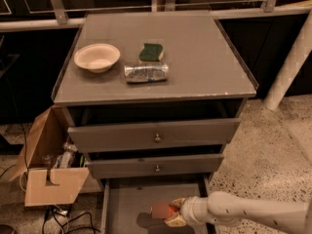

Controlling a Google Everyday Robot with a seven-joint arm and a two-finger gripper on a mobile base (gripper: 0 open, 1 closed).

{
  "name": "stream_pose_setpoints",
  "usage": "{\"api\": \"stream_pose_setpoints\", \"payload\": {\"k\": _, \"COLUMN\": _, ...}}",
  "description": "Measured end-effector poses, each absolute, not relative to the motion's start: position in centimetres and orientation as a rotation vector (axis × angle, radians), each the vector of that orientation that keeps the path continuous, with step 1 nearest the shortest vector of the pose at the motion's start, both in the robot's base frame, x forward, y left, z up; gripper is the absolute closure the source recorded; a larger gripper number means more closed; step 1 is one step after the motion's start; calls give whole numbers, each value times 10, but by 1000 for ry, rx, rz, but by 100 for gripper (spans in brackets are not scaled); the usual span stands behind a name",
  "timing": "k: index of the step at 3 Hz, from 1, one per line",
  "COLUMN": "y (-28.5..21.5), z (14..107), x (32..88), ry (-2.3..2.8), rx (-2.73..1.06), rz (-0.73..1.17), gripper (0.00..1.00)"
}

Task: Pick coke can from bottom drawer and place on counter

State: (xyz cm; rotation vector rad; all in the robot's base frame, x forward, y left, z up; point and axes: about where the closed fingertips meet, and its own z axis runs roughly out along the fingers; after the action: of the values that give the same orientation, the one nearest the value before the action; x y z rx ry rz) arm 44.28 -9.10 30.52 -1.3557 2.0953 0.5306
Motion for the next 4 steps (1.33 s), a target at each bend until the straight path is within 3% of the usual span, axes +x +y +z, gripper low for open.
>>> {"api": "stream_pose_setpoints", "payload": {"k": 3, "y": -135, "z": 389, "x": 461, "ry": 2093, "rx": -1276, "rz": 402, "gripper": 100}}
{"api": "stream_pose_setpoints", "payload": {"k": 4, "y": -209, "z": 456, "x": 454, "ry": 2091, "rx": -1162, "rz": 242, "gripper": 100}}
